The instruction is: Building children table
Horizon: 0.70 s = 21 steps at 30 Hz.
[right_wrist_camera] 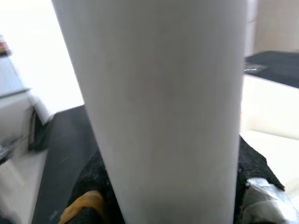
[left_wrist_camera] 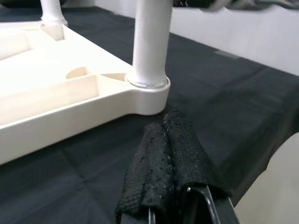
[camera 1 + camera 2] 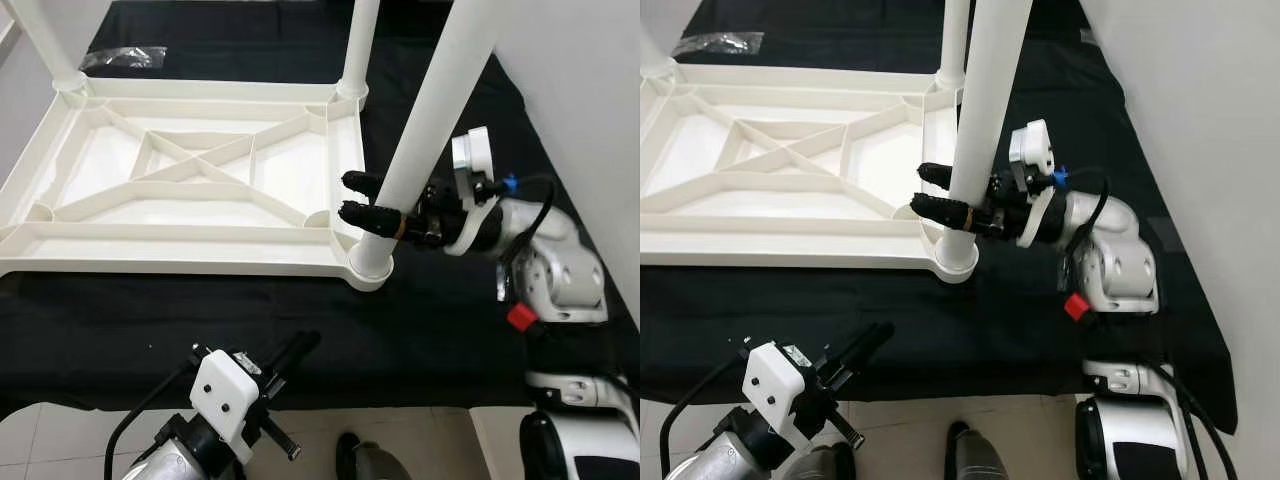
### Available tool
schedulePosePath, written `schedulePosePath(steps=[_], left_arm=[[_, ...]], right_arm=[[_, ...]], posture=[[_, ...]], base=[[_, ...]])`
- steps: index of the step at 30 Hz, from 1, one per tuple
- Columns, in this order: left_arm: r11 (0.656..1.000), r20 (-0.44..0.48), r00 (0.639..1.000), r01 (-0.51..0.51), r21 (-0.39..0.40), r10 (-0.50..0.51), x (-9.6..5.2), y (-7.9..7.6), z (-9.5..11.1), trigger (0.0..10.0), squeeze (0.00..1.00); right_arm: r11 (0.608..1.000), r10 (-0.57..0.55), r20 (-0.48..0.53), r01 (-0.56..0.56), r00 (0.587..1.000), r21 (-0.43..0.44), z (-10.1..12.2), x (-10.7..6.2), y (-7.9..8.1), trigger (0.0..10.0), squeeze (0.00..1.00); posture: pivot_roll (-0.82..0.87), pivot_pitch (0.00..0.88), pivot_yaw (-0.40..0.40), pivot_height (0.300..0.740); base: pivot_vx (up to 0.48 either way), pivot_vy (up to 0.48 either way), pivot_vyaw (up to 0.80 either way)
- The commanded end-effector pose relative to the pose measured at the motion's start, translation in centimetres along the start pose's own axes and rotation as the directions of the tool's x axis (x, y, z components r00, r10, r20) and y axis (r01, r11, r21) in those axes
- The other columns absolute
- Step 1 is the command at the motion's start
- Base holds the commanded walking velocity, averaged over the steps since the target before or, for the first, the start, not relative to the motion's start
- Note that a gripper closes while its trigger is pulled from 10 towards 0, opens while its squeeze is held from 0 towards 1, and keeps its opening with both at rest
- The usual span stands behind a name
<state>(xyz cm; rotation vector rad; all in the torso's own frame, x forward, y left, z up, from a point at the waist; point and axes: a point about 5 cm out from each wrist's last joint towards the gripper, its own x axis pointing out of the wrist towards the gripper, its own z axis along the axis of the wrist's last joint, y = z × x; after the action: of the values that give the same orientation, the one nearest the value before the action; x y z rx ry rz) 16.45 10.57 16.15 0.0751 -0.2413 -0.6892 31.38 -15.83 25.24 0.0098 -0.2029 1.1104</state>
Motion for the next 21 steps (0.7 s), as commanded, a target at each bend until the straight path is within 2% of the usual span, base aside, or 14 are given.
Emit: schedulePosePath(steps=[1, 3, 4, 6, 7, 8, 9, 10, 11, 12, 13, 18, 19, 21], left_arm=[[1.000, -0.021, 1.000, 0.002, -0.017, -0.003, 0.0, -0.2, -0.8, 10.0, 0.00], [1.000, -0.021, 1.000, 0.002, -0.017, -0.003, 0.0, -0.2, -0.8, 10.0, 0.00], [1.000, -0.020, 1.000, 0.002, -0.015, -0.003, 0.1, -0.1, -0.9, 10.0, 0.00], [1.000, -0.020, 1.000, 0.002, -0.015, -0.003, 0.1, -0.1, -0.9, 10.0, 0.00], [1.000, -0.017, 1.000, -0.001, -0.012, 0.001, 0.3, 0.1, -1.1, 10.0, 0.00], [1.000, -0.012, 1.000, -0.002, -0.008, 0.002, 0.8, 0.4, -1.4, 10.0, 0.00], [1.000, -0.012, 1.000, -0.002, -0.008, 0.002, 0.8, 0.4, -1.4, 10.0, 0.00], [1.000, -0.008, 1.000, -0.004, 0.002, 0.004, 1.3, 0.6, -1.7, 10.0, 0.00], [1.000, -0.008, 1.000, -0.004, 0.002, 0.004, 1.3, 0.6, -1.7, 10.0, 0.00], [1.000, -0.003, 1.000, -0.008, 0.010, 0.008, 1.7, 0.9, -2.0, 10.0, 0.00], [1.000, -0.001, 1.000, -0.017, 0.015, 0.017, 2.0, 1.2, -2.2, 10.0, 0.00], [0.999, 0.004, 0.999, -0.037, 0.027, 0.037, 2.4, 1.5, -2.4, 10.0, 0.00], [0.998, 0.004, 0.999, -0.053, 0.038, 0.053, 2.5, 1.7, -2.4, 10.0, 0.00], [0.998, 0.004, 0.999, -0.053, 0.038, 0.053, 2.5, 1.7, -2.4, 10.0, 0.00]], right_arm=[[0.948, -0.172, -0.120, 0.197, 0.978, 0.249, -4.5, -1.7, 1.8, 0.0, 0.00], [0.948, -0.172, -0.120, 0.197, 0.978, 0.249, -4.5, -1.7, 1.8, 0.0, 0.00], [0.923, -0.240, -0.157, 0.275, 0.958, 0.268, -5.2, -1.9, 3.0, 0.0, 0.00], [0.923, -0.240, -0.157, 0.275, 0.958, 0.268, -5.2, -1.9, 3.0, 0.0, 0.00], [0.765, -0.576, -0.368, 0.640, 0.730, 0.070, -7.2, -3.2, 2.8, 0.0, 0.00], [0.637, -0.719, -0.413, 0.768, 0.559, -0.069, -8.2, -3.2, 4.1, 0.0, 0.00], [0.637, -0.719, -0.413, 0.768, 0.559, -0.069, -8.2, -3.2, 4.1, 0.0, 0.00], [0.584, -0.766, -0.404, 0.804, 0.500, -0.112, -8.6, -1.4, 4.9, 0.0, 0.00], [0.584, -0.766, -0.404, 0.804, 0.500, -0.112, -8.6, -1.4, 4.9, 0.0, 0.00], [0.585, -0.768, -0.387, 0.805, 0.511, -0.098, -8.7, 0.7, 5.1, 0.0, 0.00], [0.629, -0.737, -0.364, 0.775, 0.569, -0.061, -8.6, 2.6, 5.0, 0.0, 0.00], [0.636, -0.730, -0.362, 0.770, 0.580, -0.050, -9.0, 3.9, 4.2, 0.0, 0.00], [0.630, -0.731, -0.358, 0.776, 0.581, -0.027, -9.1, 3.8, 3.7, 10.0, 0.00], [0.630, -0.731, -0.358, 0.776, 0.581, -0.027, -9.1, 3.8, 3.7, 10.0, 0.00]], posture=[[0.06, 0.261, -0.086, 0.740], [0.06, 0.261, -0.086, 0.740], [0.05, 0.253, -0.086, 0.740], [0.05, 0.253, -0.086, 0.740], [0.02, 0.225, -0.097, 0.740], [0.03, 0.198, -0.104, 0.740], [0.03, 0.198, -0.104, 0.740], [0.02, 0.179, -0.097, 0.740], [0.02, 0.179, -0.097, 0.740], [0.03, 0.161, -0.111, 0.740], [0.03, 0.146, -0.125, 0.740], [0.04, 0.141, -0.130, 0.740], [0.04, 0.136, -0.130, 0.740], [0.04, 0.136, -0.130, 0.740]], base=[[0.000, 0.000, 0.00], [0.000, 0.000, 0.00], [0.000, 0.000, 0.00], [0.000, 0.000, 0.00], [0.000, 0.000, 0.00], [0.000, 0.000, 0.00], [0.000, 0.000, 0.00], [0.000, 0.000, 0.00], [0.000, 0.000, 0.00], [0.000, 0.000, 0.00], [0.000, 0.000, 0.00], [0.000, 0.000, 0.00], [0.000, 0.000, 0.00], [0.000, 0.000, 0.00]])
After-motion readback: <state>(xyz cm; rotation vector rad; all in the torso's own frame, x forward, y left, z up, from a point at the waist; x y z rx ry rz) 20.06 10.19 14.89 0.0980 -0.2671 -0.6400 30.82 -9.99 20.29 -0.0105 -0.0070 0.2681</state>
